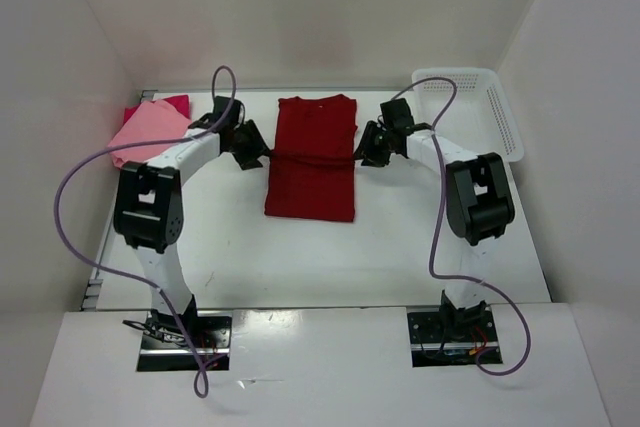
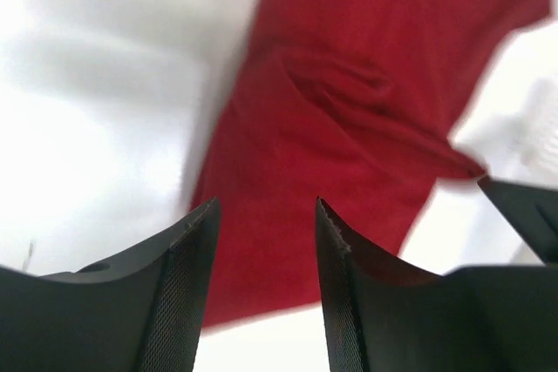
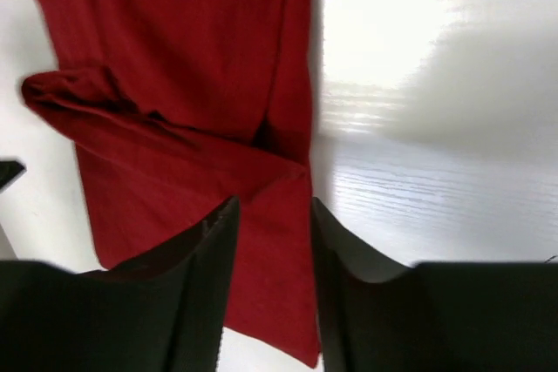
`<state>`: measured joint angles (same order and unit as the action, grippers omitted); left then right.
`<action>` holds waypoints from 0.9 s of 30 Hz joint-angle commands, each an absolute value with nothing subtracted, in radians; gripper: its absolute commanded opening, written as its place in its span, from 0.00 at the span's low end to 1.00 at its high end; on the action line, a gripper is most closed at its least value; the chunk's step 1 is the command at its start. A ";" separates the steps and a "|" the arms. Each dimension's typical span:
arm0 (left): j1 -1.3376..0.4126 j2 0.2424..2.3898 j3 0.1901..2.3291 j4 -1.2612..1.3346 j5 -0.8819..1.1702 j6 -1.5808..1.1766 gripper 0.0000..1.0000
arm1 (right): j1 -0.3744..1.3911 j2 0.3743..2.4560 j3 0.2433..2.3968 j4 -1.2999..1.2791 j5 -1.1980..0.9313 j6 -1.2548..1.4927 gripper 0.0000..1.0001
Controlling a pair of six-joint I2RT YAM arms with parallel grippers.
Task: Fold and stack the t-shirts
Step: Fold the folded rectangular tshirt in 1/3 of the way
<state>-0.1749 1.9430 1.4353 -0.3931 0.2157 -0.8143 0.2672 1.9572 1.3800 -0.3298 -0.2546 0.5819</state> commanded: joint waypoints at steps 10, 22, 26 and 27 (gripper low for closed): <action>-0.268 1.675 1.036 -0.198 0.341 -0.848 0.41 | 0.414 1.687 1.177 -0.278 -0.253 0.581 0.06; -0.268 1.773 0.844 -0.202 0.268 -0.861 0.34 | 0.468 1.746 0.884 -0.129 -0.195 0.732 0.03; -0.268 1.695 0.763 -0.213 0.282 -0.870 0.34 | 0.503 1.684 0.787 -0.104 -0.172 0.768 0.03; -0.268 1.648 0.750 -0.222 0.294 -0.870 0.34 | 0.523 1.665 0.775 -0.115 -0.172 0.781 0.03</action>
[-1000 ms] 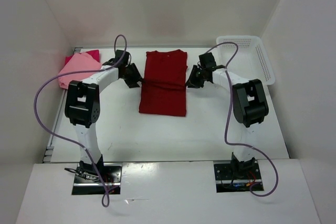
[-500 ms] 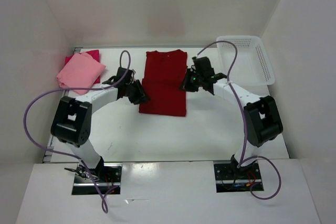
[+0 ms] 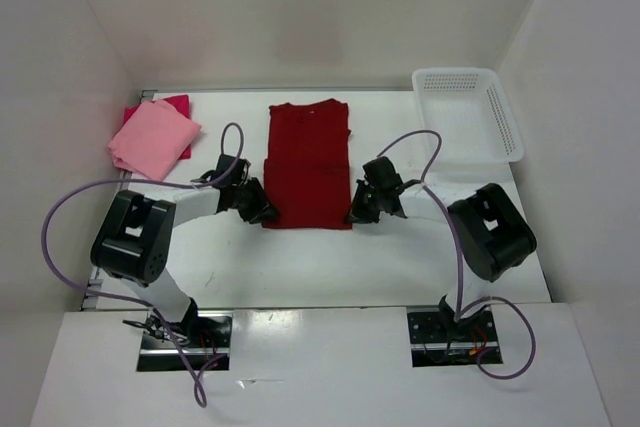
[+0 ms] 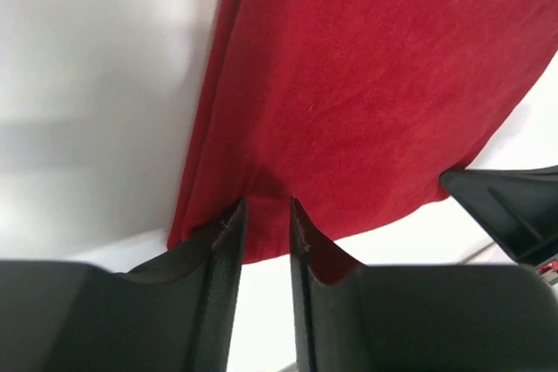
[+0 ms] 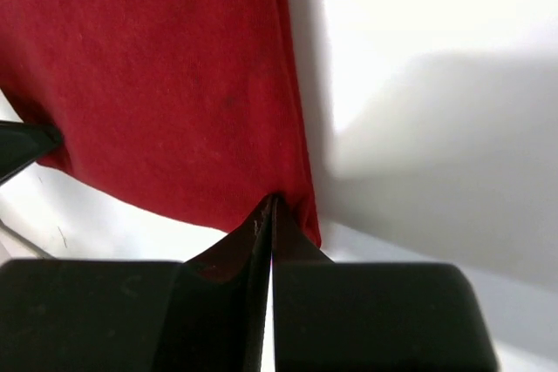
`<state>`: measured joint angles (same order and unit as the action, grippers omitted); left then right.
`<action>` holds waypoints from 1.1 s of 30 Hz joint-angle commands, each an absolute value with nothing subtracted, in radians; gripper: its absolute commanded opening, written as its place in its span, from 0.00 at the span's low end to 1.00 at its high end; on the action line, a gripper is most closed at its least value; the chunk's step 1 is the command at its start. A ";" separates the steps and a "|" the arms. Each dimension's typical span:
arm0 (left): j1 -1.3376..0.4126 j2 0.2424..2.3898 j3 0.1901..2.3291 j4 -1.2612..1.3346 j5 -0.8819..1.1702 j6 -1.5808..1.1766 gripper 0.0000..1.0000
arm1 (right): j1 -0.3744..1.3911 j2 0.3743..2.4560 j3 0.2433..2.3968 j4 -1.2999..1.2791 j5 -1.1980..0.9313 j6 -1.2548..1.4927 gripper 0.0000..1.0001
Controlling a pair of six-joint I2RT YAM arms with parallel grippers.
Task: Fold and stack the t-shirts
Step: Fold the folded rectangular tshirt in 1/3 of the way, then grab one side of the 2/3 rectangular tshirt with both arms
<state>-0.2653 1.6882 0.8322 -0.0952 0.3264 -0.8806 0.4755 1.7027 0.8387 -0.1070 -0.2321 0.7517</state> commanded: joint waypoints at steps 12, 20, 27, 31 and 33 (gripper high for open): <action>-0.241 1.359 0.739 -0.393 0.218 -0.850 0.63 | 0.505 1.459 0.706 -0.164 -0.199 0.784 0.46; -0.232 1.517 0.646 -0.281 0.238 -0.862 0.56 | 0.505 1.535 0.675 -0.104 -0.270 0.784 0.48; -0.232 1.566 0.684 -0.258 0.238 -0.873 0.29 | 0.505 1.618 0.675 -0.049 -0.321 0.784 0.29; -0.232 1.537 0.706 -0.294 0.227 -0.862 0.12 | 0.505 1.641 0.698 -0.049 -0.345 0.784 0.07; -0.232 1.514 0.706 -0.308 0.227 -0.862 0.07 | 0.505 1.587 0.698 -0.074 -0.333 0.794 0.01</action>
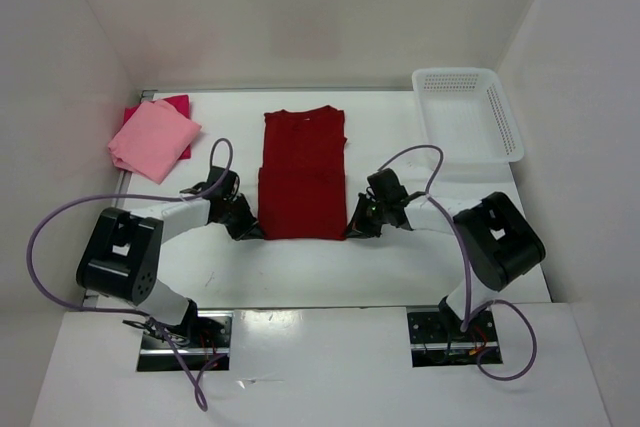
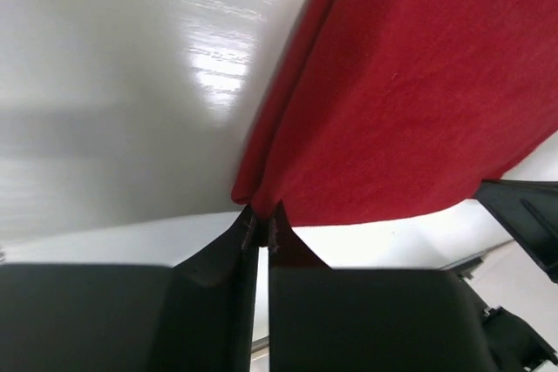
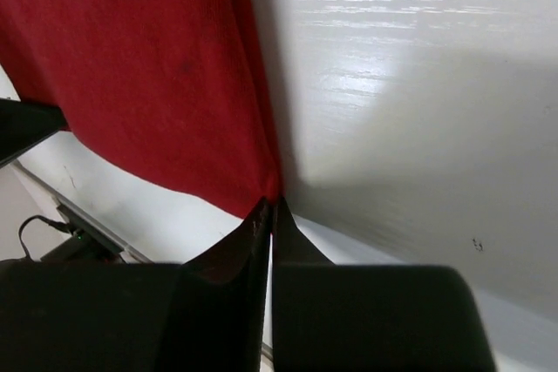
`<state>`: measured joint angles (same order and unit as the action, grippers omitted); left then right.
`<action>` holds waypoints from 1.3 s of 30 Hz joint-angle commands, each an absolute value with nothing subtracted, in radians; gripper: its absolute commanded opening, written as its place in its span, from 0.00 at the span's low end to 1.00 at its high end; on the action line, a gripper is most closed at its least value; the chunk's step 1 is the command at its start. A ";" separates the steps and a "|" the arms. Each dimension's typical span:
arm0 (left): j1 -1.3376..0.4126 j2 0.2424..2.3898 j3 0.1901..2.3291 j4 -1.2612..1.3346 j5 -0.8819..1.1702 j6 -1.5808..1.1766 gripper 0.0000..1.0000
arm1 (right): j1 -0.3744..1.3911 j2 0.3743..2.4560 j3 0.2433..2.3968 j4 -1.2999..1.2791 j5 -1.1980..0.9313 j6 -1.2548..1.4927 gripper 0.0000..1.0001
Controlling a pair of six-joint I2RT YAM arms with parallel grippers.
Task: Fold and stack the t-shirts
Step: Grab one side of the 2/3 rectangular tshirt with both arms, then fold the long partially folded tshirt into a neat square
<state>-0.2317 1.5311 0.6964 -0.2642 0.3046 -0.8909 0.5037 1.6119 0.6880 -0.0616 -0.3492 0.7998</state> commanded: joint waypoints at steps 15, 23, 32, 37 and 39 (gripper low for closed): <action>-0.307 0.971 0.858 -0.877 0.416 -0.830 0.00 | 0.673 0.806 0.566 -0.511 -0.319 1.083 0.00; -0.246 1.317 1.143 -0.647 0.253 -0.755 0.00 | 0.333 1.241 0.876 -0.381 -0.416 0.729 0.00; -0.187 1.845 1.452 -0.482 0.187 -0.736 0.05 | 0.258 1.828 1.372 -0.342 -0.383 0.598 0.00; -0.164 1.963 1.539 -0.423 0.150 -0.775 0.10 | 0.245 1.962 1.502 -0.353 -0.332 0.580 0.00; -0.164 1.993 1.565 -0.407 0.150 -0.785 0.23 | 0.236 2.017 1.543 -0.353 -0.299 0.580 0.00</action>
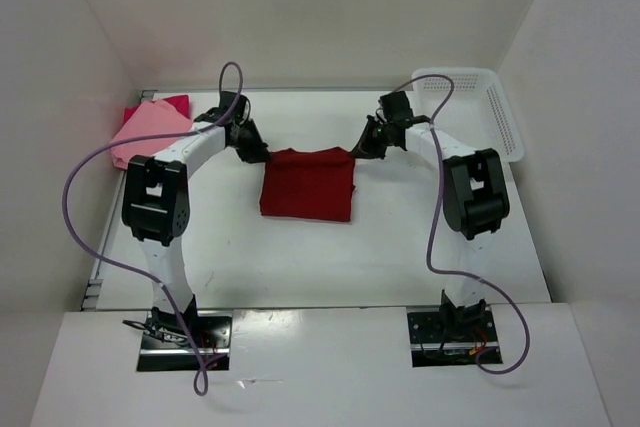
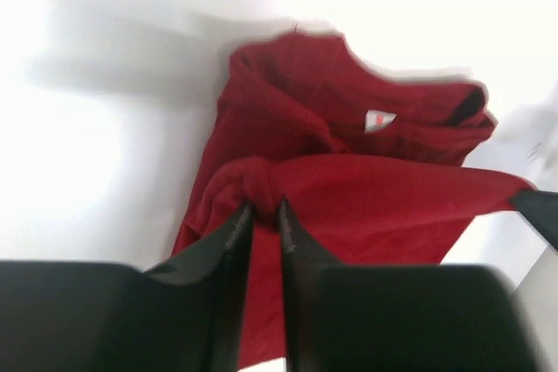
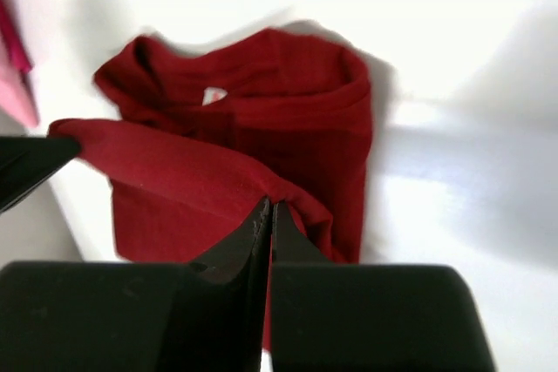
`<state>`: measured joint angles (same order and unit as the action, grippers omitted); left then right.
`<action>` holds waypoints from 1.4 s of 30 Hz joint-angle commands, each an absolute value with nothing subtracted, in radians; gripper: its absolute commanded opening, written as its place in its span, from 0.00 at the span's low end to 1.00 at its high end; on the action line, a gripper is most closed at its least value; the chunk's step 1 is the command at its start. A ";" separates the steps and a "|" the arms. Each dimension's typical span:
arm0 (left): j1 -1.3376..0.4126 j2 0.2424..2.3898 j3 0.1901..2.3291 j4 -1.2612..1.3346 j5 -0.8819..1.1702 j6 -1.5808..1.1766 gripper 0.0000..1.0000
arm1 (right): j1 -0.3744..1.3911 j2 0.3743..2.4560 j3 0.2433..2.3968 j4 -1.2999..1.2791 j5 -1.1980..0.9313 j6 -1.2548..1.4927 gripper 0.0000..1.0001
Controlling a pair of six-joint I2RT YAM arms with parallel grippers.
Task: Fold and stack the t-shirts
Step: Fold the long partially folded tshirt into a neat square
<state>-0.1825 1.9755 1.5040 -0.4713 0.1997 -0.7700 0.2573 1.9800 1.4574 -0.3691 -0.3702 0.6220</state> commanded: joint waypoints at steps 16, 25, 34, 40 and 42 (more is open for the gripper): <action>-0.166 1.631 1.177 -0.244 0.342 -0.785 0.35 | 0.324 1.778 1.402 -0.339 -0.244 0.600 0.47; -0.166 1.765 1.081 -0.252 0.285 -0.738 0.25 | 0.453 1.894 1.368 -0.272 -0.343 0.634 0.05; -0.166 1.796 1.000 -0.227 0.285 -0.756 0.27 | 0.462 2.095 1.509 -0.279 -0.334 0.611 0.05; -0.166 1.740 0.939 -0.245 0.262 -0.765 0.34 | 0.434 2.201 1.601 -0.298 -0.334 0.601 0.05; -0.166 1.695 0.907 -0.259 0.262 -0.765 0.36 | 0.434 2.235 1.615 -0.298 -0.347 0.601 0.04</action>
